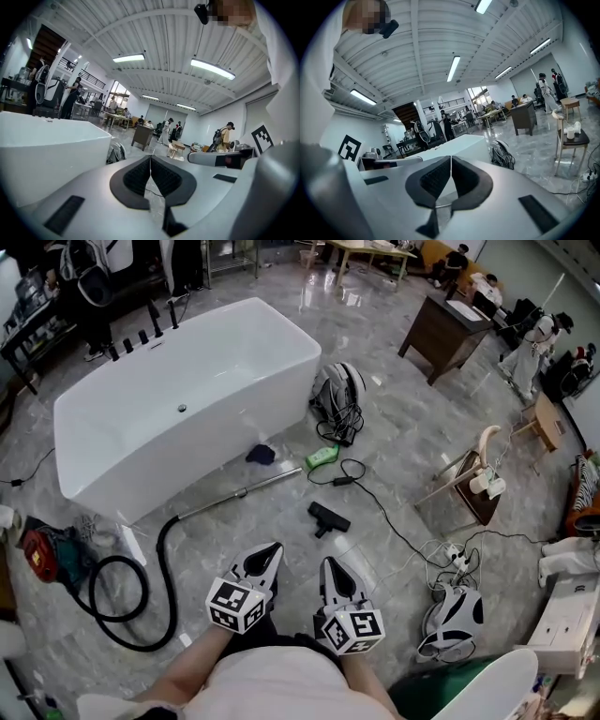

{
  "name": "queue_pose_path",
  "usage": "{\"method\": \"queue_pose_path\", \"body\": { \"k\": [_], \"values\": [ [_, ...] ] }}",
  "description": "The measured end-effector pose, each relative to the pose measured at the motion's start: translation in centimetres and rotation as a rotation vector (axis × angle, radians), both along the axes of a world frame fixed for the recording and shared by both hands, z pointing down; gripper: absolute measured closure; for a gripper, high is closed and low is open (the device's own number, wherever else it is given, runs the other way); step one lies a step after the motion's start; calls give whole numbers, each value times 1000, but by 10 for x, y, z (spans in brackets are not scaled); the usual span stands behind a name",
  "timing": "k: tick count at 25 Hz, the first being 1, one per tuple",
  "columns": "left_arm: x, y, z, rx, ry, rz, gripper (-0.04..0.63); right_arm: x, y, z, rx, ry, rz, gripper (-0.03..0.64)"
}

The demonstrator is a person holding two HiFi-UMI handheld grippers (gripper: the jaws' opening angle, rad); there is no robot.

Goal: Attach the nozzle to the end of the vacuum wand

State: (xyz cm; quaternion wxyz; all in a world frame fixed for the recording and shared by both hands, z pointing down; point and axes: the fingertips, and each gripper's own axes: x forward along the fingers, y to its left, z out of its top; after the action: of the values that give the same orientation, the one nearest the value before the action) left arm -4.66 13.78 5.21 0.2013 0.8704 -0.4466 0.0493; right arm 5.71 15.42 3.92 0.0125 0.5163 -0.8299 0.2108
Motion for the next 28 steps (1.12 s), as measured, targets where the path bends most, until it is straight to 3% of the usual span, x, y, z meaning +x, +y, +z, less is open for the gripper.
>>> {"method": "queue_pose_path", "body": {
  "k": [11,22,28],
  "values": [
    [-37,-136,-3,25,-27,3,584,-39,-134,4,1,-22,-20,600],
    [-58,-191,0,17,-57,35,584,-55,-194,12,-6,-27,-16,600],
    [-47,-205,5,9,-43,63,584,-31,-212,13,12,-1,26,600]
  ]
}}
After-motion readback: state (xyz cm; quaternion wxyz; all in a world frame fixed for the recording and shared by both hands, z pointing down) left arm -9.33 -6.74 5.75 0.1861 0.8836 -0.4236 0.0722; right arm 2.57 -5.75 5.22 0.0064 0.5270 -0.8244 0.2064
